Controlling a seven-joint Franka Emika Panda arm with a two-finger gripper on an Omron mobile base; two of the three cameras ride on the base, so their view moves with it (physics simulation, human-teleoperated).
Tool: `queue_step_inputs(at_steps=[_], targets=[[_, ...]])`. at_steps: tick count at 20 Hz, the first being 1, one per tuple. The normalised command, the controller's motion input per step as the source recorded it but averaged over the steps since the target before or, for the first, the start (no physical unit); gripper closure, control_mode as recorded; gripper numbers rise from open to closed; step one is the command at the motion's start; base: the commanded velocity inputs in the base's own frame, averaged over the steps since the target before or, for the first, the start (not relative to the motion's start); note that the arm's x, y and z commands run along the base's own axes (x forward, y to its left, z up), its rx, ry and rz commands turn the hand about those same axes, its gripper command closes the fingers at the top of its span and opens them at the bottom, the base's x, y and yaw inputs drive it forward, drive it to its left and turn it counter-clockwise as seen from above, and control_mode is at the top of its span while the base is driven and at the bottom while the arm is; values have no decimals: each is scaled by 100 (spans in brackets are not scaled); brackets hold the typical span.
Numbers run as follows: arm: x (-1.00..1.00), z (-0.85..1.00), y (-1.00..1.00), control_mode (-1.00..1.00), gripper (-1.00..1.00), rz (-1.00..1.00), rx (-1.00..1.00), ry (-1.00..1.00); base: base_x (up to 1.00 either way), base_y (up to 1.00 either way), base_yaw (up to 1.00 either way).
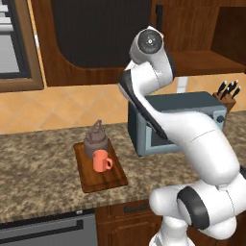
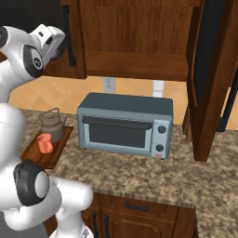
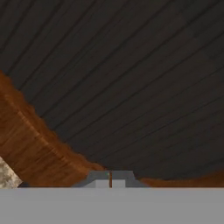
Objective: Pick the kettle from the counter and place it on the tray. Then pick the mug from the cabinet and place it on the tray. Then close the cabinet doors.
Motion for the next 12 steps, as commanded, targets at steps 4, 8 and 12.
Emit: queue_step_inputs(at_steps=[4, 8, 12], targets=[[99, -16, 0, -100, 100, 29, 8, -10, 0, 0, 0], [100, -26, 0, -100, 100, 32, 10, -7, 0, 0, 0], [100, -37, 0, -100, 100, 31, 9, -7, 0, 0, 0]])
